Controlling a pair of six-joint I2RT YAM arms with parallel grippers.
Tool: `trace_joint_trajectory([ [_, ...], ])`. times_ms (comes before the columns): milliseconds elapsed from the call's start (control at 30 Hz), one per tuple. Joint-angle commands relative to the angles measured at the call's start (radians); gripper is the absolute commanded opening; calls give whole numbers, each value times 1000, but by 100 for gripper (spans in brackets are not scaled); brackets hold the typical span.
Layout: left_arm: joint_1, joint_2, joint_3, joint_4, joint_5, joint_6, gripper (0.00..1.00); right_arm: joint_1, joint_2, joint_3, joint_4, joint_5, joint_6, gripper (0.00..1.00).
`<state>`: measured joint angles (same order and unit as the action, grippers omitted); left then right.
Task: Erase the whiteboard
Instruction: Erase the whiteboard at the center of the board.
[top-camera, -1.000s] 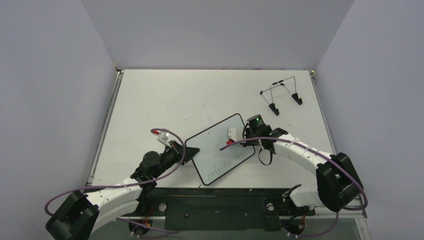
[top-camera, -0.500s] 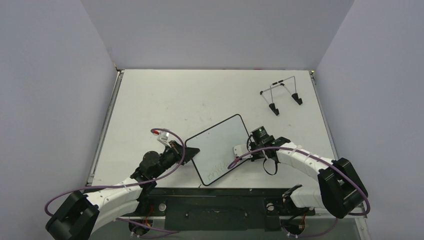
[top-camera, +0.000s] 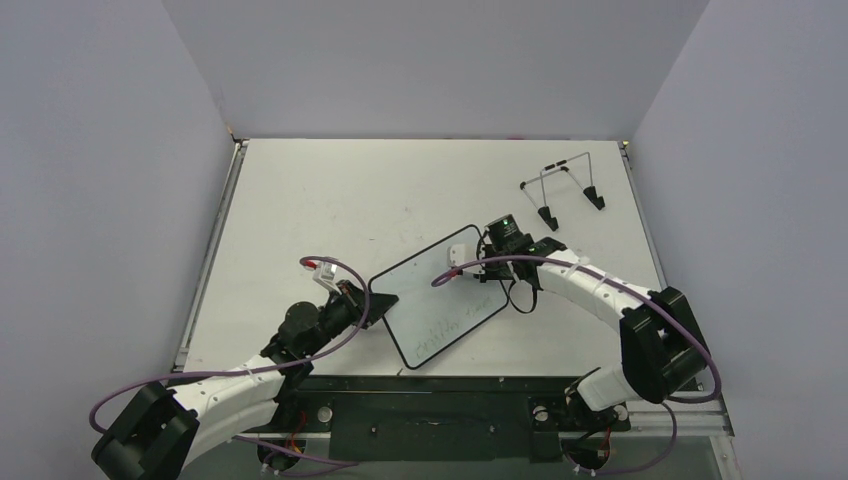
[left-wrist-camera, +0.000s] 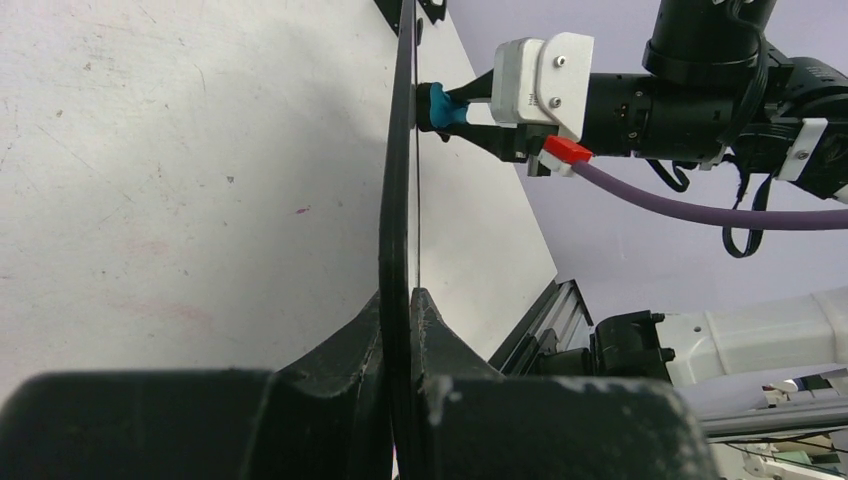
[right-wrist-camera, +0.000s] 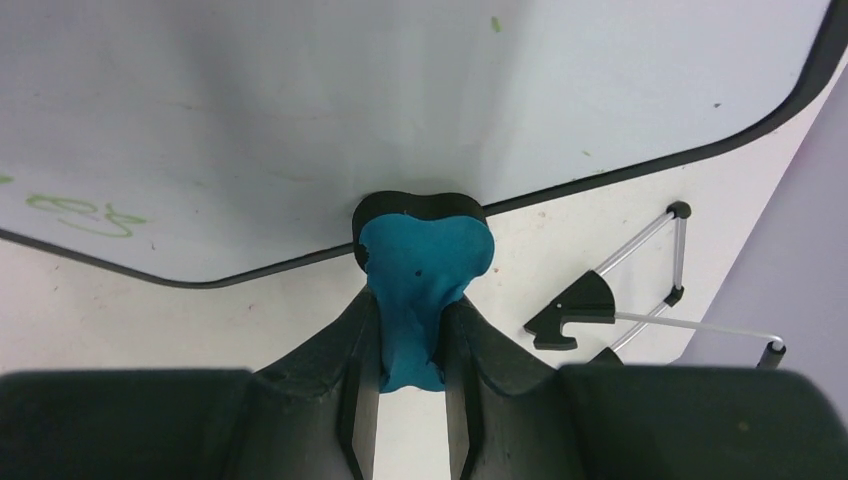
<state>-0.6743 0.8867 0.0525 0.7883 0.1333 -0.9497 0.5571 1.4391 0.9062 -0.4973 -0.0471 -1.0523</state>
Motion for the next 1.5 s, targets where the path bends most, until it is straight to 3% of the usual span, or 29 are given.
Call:
trace_joint_trajectory([
  [0, -4, -15, 39, 115, 62, -6, 0, -4, 27, -6, 58, 83, 40, 0],
  [167, -2, -25, 37, 110, 58, 2, 0, -8, -57, -179, -51, -22, -134, 0],
  [333, -2, -13, 37, 124, 60, 2, 0, -2, -107, -257, -90, -42, -160, 0],
  [633, -2, 13, 27, 164, 62, -19, 0, 34, -21, 22, -20, -109, 180, 0],
  [733, -2, 7, 27, 169, 54, -17, 0, 98, 19, 91, -41, -129, 251, 0],
  [967, -1, -48, 23, 159, 33, -26, 0, 198, -48, 5, -28, -142, 252, 0],
  [1133, -1, -92, 2, 159, -28, -38, 0, 11, -43, 5, 64, -45, 443, 0],
  [1233, -2, -105, -5, 178, -51, -48, 0, -22, -1, 24, 60, -34, 502, 0],
  [1467, -4, -92, -6, 205, -80, -64, 0, 179, 26, 86, -66, -234, 469, 0],
])
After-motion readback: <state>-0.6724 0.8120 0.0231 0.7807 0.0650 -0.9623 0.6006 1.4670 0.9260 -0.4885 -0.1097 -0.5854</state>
